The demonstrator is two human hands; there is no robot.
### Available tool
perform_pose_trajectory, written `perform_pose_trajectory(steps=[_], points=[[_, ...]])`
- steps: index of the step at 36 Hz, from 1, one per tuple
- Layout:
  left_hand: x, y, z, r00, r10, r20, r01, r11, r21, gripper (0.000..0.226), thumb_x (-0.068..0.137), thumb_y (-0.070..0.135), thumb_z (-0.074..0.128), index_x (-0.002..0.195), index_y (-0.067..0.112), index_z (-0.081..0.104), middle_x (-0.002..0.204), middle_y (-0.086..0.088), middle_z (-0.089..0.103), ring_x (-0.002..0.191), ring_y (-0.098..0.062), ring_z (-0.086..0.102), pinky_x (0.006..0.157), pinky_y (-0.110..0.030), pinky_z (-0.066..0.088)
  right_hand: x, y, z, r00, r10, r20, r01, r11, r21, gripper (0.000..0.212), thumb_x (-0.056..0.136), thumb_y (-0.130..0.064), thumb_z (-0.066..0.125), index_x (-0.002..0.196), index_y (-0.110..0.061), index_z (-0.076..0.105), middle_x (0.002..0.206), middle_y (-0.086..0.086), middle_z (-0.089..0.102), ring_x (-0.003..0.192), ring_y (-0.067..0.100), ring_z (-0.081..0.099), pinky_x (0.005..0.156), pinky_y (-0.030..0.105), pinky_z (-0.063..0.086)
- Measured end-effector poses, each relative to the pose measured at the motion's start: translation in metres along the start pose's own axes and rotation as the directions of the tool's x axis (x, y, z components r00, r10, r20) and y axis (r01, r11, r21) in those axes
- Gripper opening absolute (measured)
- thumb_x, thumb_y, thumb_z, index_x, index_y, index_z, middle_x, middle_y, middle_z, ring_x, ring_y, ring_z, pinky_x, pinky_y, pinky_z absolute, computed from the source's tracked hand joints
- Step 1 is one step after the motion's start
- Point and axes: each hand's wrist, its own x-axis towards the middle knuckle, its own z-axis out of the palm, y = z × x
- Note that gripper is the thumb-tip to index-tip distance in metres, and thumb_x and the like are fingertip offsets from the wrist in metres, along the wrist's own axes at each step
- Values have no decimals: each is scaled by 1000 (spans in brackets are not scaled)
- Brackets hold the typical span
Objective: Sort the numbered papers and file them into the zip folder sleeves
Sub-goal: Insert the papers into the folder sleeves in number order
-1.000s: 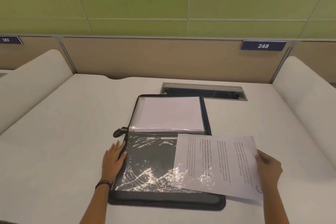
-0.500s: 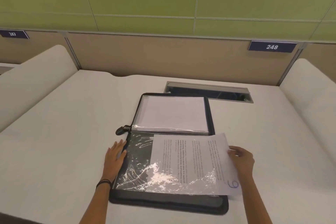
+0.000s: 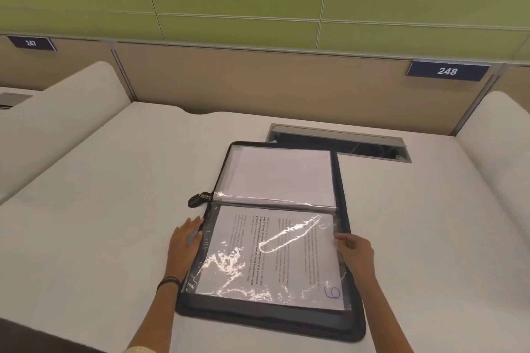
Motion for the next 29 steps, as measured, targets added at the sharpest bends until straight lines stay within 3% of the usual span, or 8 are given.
perform_pose_trajectory(steps=[3, 6, 9, 16, 18, 21, 25, 29], points=[[-1, -2, 0, 1000, 2, -3, -2, 1000, -1, 36, 95, 9, 52, 131, 8, 53, 139, -12, 49, 138, -28, 34, 117, -34, 9, 1, 2, -3, 999, -25, 42, 26, 999, -23, 7, 89, -8, 60, 89, -11, 67, 85, 6, 66, 71, 18, 63, 63, 15, 46], [-4, -1, -1, 1000, -16, -7, 15, 1000, -20, 37, 95, 10, 52, 132, 8, 52, 139, -13, 49, 138, -28, 34, 118, -39, 12, 1, 6, -4, 999, -33, -14, 32, 995, -91, 14, 91, -7, 57, 97, -7, 69, 96, 9, 68, 75, 12, 59, 79, 25, 48], [-6, 7, -2, 1000, -16, -25, 16, 1000, -23, 38, 94, 9, 53, 132, 5, 52, 139, -17, 47, 136, -32, 35, 117, -45, 18, 2, 5, -3, 993, -87, -77, 73, 982, -174, 23, 91, -1, 53, 110, -5, 65, 109, 12, 62, 88, 15, 53, 83, 24, 40], [10, -3, -3, 999, 14, 38, -18, 996, 91, 45, 94, 27, 55, 133, 7, 48, 127, -17, 58, 118, -36, 54, 105, -54, 38, -6, -1, 3, 992, -75, 105, 108, 925, -364, 28, 92, -15, 57, 119, -9, 59, 122, 10, 55, 109, 25, 55, 94, 28, 42], [12, -3, -1, 1000, 28, 13, -29, 996, 84, 47, 91, 15, 59, 135, 4, 45, 126, -18, 58, 115, -36, 55, 103, -51, 39, -11, -5, 1, 986, -49, 158, 109, 910, -400, 32, 92, -18, 57, 123, -10, 55, 129, 8, 51, 115, 22, 52, 98, 26, 40], [17, 2, 1, 1000, 18, -19, -18, 1000, 2, 53, 92, 12, 57, 141, 9, 36, 138, -16, 47, 126, -34, 46, 109, -52, 32, -20, -7, -2, 970, -10, 241, 122, 882, -456, 39, 94, -22, 53, 132, -11, 47, 143, 5, 40, 127, 21, 44, 105, 25, 36], [47, 19, 10, 984, 177, 19, -178, 983, 36, 54, 89, 1, 58, 139, 8, 39, 142, -13, 42, 135, -30, 33, 113, -53, 24, -29, -10, -1, 941, 70, 330, 133, 822, -554, 49, 98, -20, 46, 144, -16, 31, 156, 4, 14, 140, 20, 28, 112, 25, 24], [70, 54, 26, 923, 340, 182, -355, 933, 61, 52, 93, 9, 55, 141, 15, 39, 152, -3, 24, 143, -21, 16, 116, -36, 2, -35, -16, 1, 918, 174, 355, 114, 745, -658, 53, 99, -22, 42, 146, -11, 21, 158, 11, 0, 138, 23, 31, 109, 26, 27]])
